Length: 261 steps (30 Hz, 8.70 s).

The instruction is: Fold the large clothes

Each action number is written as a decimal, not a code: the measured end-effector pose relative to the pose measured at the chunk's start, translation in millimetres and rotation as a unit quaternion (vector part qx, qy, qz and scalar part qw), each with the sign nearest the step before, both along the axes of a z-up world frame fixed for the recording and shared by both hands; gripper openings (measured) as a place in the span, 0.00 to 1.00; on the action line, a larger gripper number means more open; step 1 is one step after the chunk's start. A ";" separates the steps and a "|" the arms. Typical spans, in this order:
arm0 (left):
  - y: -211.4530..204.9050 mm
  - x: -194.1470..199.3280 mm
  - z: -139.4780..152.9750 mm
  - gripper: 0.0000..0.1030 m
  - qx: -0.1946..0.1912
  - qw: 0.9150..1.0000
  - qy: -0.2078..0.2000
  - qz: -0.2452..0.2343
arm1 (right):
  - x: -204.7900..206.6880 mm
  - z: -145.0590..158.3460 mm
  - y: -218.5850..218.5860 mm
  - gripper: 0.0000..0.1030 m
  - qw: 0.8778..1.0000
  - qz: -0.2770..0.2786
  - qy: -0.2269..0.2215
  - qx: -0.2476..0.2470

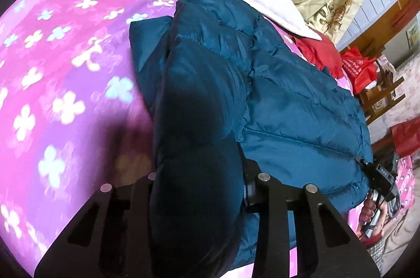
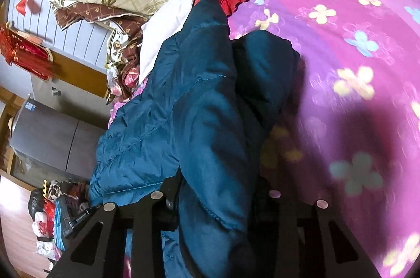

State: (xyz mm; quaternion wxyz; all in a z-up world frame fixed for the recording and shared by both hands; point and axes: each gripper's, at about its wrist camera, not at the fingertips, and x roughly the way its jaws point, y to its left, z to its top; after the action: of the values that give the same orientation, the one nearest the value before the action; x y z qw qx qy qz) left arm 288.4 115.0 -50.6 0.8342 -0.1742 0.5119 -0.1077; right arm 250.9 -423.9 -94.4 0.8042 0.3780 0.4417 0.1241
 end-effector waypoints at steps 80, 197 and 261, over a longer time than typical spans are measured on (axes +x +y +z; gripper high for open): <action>-54.9 -247.3 77.1 0.63 0.215 0.962 -0.155 0.069 | -219.4 84.3 185.6 0.58 0.919 -0.001 -0.109 -0.378; -68.4 -315.6 110.0 0.81 0.263 0.910 -0.281 0.158 | -262.4 113.8 200.9 0.63 0.885 -0.041 -0.116 -0.450; -55.1 53.0 -2.8 0.87 0.293 0.943 -0.115 0.112 | 84.8 41.6 35.2 0.76 0.930 -0.115 0.009 -0.349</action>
State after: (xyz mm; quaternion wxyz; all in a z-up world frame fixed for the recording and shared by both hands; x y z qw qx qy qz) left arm 341.4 59.9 -53.4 0.9081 0.0353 0.3990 0.1221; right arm 335.7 -388.7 -52.8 0.8900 0.1222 0.4182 -0.1347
